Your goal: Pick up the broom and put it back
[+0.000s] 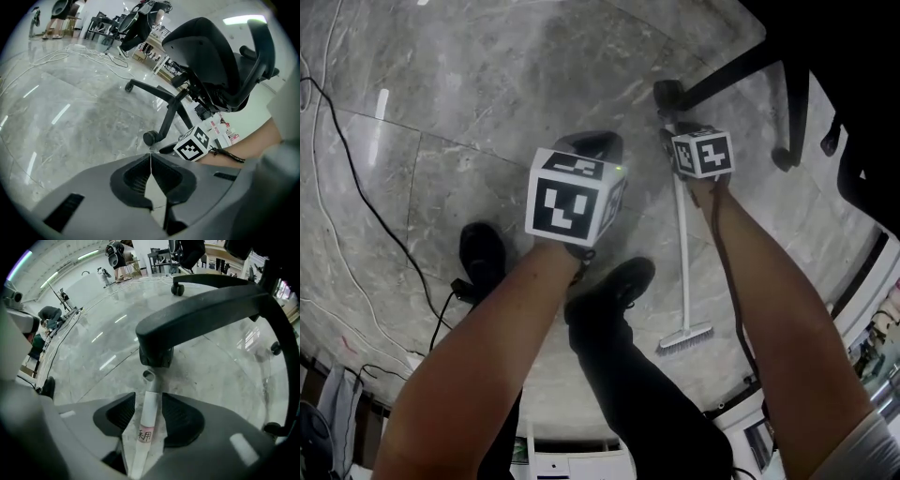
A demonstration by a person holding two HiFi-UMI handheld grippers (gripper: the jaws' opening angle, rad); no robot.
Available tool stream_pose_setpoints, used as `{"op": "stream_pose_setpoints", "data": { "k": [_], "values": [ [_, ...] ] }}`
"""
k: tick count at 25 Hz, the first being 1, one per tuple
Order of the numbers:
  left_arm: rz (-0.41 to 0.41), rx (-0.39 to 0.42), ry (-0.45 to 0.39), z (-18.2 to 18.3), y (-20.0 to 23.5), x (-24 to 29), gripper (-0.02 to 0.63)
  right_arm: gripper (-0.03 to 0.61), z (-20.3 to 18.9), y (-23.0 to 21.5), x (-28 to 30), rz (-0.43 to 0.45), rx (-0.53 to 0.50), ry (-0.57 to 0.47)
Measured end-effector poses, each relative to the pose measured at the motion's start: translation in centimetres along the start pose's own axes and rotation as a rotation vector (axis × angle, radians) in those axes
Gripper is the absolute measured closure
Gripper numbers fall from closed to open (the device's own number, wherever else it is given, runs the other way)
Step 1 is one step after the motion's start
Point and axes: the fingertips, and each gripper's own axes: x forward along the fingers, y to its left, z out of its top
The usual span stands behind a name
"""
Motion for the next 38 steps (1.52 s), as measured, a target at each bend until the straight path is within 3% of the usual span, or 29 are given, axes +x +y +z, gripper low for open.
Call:
{"op": "stream_pose_setpoints", "data": {
  "k": [7,11,16,21,28,34,38],
  "values": [
    [0.005,0.004,0.007,-1.3,0.9,0.2,0.604,0.470,-0.5,-0.2,1.2,-0.082,-0.042,0.013],
    [0.008,0.005,0.000,-1.0,0.5,-0.3,0.604,0.485,-0.4,0.2,0.5,-0.068,0.006,0.014],
    [0.002,0.020,-0.008,1.0,-1.9,-4.2,0.604,0.490,0.9,4.5,-4.3,-0.005,0.037,-0.036],
    [-0.007,0.081,-0.056,7.2,-5.9,-12.2,0.604,0.494,4.2,9.7,-15.3,0.039,0.020,-0.130],
    [0.001,0.138,-0.119,16.5,-14.4,-24.2,0.604,0.494,8.7,14.4,-37.0,0.068,-0.033,-0.333],
    [-0.027,0.213,-0.156,22.4,-22.3,-33.6,0.604,0.495,10.6,13.9,-53.5,-0.014,-0.030,-0.502],
    [-0.029,0.246,-0.155,24.4,-27.4,-37.6,0.604,0.495,9.6,11.8,-62.2,-0.077,0.002,-0.574]
  ]
}}
